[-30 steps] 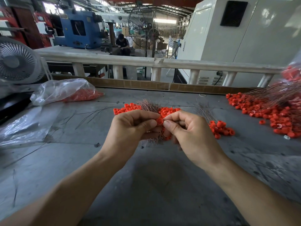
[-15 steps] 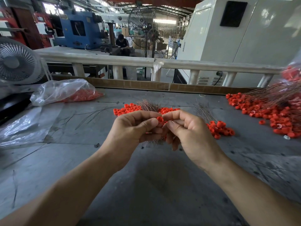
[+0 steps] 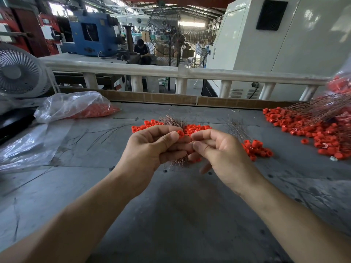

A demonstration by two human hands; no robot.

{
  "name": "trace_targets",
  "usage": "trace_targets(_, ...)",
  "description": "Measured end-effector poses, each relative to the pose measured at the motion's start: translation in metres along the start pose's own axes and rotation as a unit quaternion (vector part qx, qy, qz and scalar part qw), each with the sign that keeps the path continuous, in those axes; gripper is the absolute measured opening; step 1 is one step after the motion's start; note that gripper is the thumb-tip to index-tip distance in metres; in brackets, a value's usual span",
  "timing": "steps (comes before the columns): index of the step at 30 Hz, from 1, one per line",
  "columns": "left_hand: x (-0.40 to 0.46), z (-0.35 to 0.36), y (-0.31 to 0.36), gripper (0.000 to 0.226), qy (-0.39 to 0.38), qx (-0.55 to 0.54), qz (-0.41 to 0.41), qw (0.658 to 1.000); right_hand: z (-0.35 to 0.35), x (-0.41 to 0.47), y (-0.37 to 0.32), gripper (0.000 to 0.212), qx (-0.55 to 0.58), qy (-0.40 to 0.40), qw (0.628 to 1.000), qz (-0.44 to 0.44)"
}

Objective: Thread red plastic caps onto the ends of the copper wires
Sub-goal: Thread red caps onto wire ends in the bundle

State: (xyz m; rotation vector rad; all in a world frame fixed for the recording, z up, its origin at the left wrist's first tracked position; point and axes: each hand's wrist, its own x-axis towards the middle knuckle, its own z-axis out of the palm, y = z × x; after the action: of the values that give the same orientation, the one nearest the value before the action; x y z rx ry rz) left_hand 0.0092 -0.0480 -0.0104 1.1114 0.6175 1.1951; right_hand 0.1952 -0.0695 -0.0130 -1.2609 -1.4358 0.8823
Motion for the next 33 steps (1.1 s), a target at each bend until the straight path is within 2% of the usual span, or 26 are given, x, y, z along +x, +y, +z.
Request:
trace_targets(3, 0.0, 0.0, 0.0, 0.027, 0.013, -0.006, -0.003, 1.0, -0.015, 0.009, 0.008, 0.012, -0.159, 0.097, 0.982, -0.03)
trace_targets(7, 0.0, -0.001, 0.0, 0.026, 0.018, -0.011, -0.01, 1.0, -0.032, 0.014, 0.02, 0.015, -0.29, 0.093, 0.952, -0.015)
trace_targets(11, 0.0, 0.0, 0.0, 0.024, 0.021, -0.01, -0.014, 1.0, -0.027, 0.013, 0.026, 0.013, -0.322, 0.06, 0.945, 0.004)
trace_targets(23, -0.002, 0.002, 0.0, 0.028, 0.019, -0.007, -0.014, 1.0, -0.008, 0.013, 0.018, 0.012, -0.423, 0.05, 0.905, 0.012)
trace_targets(25, -0.002, 0.002, 0.001, 0.029, 0.02, -0.007, -0.015, 1.0, -0.008, 0.012, 0.019, 0.009, -0.42, 0.049, 0.906, 0.002)
trace_targets(28, -0.002, 0.002, 0.0, 0.028, 0.021, -0.004, -0.015, 1.0, -0.012, 0.011, 0.021, 0.012, -0.365, 0.054, 0.93, -0.012)
trace_targets(31, -0.002, 0.002, -0.001, 0.028, 0.021, -0.003, -0.014, 1.0, -0.014, 0.009, 0.013, 0.015, -0.218, 0.075, 0.972, -0.04)
trace_targets(33, -0.002, 0.002, -0.001, 0.027, 0.019, -0.004, -0.012, 1.0, -0.012, 0.005, 0.002, 0.014, -0.124, 0.077, 0.987, -0.068)
